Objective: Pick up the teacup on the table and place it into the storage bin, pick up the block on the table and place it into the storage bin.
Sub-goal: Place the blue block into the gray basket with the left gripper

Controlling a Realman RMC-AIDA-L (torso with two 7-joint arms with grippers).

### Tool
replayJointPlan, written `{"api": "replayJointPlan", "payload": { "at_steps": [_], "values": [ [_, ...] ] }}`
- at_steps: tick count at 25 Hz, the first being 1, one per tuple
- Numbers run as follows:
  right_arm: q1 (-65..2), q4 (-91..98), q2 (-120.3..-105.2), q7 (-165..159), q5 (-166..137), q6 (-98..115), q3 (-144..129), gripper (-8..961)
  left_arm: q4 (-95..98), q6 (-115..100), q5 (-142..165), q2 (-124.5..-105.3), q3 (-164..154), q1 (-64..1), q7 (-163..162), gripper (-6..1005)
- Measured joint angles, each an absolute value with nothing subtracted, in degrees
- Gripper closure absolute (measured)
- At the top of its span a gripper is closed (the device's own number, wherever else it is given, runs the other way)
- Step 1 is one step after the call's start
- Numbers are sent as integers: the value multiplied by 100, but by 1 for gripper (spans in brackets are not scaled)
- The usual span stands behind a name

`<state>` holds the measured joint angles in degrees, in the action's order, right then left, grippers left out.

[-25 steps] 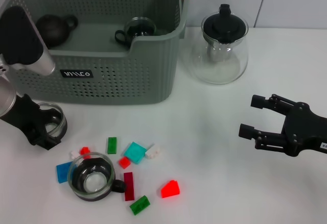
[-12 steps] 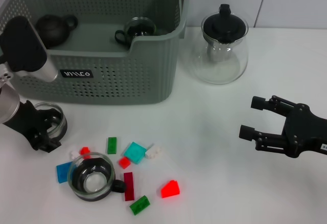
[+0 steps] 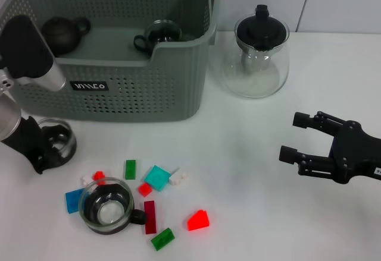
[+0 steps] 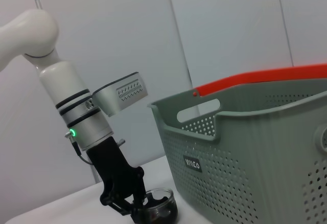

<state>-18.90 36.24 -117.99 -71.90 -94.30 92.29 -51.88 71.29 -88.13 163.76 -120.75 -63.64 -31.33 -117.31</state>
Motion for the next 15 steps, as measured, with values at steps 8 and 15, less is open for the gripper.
{"api": "replayJointPlan", "payload": {
  "at_steps": [8,15],
  "values": [
    [-1944,3629,-11795,-7189,-9430,9211,-5185,8,7679,-9675,16234,-12096,-5687,-3149,-11356,947],
    [-1953,3630,-11795,-7189,-9430,9212,-5185,8,7306,-11455,15023,-11614,-3873,-3438,-10301,956]
  ]
}}
